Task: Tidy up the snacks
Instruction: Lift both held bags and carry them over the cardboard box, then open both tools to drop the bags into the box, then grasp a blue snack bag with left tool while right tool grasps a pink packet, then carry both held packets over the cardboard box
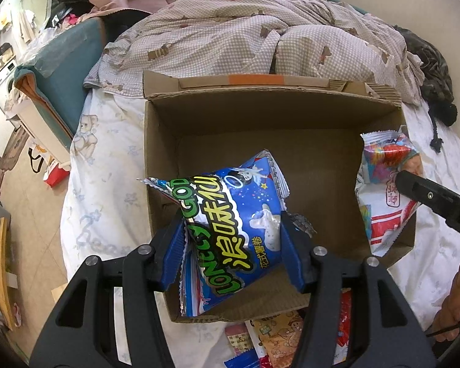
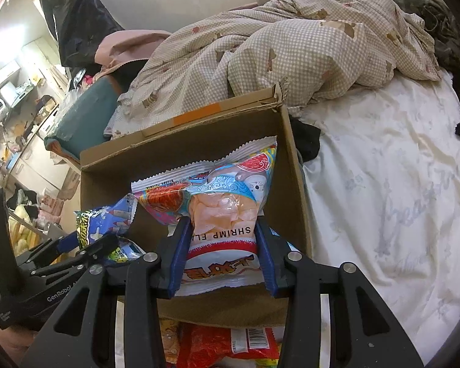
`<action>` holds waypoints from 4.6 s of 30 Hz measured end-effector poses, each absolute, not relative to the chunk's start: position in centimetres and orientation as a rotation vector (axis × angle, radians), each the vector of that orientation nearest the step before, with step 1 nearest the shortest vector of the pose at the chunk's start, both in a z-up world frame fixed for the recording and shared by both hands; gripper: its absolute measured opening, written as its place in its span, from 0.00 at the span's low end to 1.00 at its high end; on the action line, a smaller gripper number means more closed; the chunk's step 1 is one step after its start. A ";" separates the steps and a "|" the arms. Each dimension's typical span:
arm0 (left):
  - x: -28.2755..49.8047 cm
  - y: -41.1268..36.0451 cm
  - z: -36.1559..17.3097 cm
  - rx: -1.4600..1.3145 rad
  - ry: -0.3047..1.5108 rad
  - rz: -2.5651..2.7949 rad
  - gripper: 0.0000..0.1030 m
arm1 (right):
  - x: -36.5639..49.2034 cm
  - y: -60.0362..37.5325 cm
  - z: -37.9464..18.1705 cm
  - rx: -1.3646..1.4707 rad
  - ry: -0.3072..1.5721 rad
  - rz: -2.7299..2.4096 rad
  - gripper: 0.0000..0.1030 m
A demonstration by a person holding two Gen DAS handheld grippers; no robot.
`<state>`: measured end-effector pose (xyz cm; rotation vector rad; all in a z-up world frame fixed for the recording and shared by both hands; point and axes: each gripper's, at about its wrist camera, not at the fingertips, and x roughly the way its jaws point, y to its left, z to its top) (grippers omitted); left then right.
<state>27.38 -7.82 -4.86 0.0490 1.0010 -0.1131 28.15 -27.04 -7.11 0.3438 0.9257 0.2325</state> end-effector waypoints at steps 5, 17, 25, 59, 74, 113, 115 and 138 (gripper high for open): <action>27.1 -8.1 -4.9 0.060 1.004 -0.120 0.57 | 28.1 -27.0 -7.1 0.342 0.921 0.233 0.45; 26.8 -7.9 -4.1 0.042 0.970 -0.125 0.87 | 28.2 -27.5 -7.0 0.374 0.914 0.233 0.66; 26.6 -7.4 -3.8 0.025 0.954 -0.122 0.87 | 28.1 -27.0 -6.7 0.353 0.916 0.250 0.71; 16.4 -2.4 0.9 -0.085 0.849 -0.082 0.87 | 16.3 -27.4 -3.7 0.353 0.886 0.248 0.71; 13.3 -0.6 -3.4 -0.152 1.055 -0.017 0.87 | 12.5 -27.9 -5.5 0.376 0.973 0.204 0.71; 11.7 -5.6 -13.1 -0.114 1.496 -0.169 0.25 | 14.3 -28.3 -8.7 0.393 1.101 0.142 0.71; 11.3 -4.7 -12.1 -0.126 1.489 -0.165 0.25 | 14.4 -27.9 -8.9 0.414 1.119 0.180 0.71; 12.1 -4.1 -9.1 -0.146 1.387 -0.180 0.22 | 16.9 -17.4 -17.3 0.391 1.455 0.337 0.30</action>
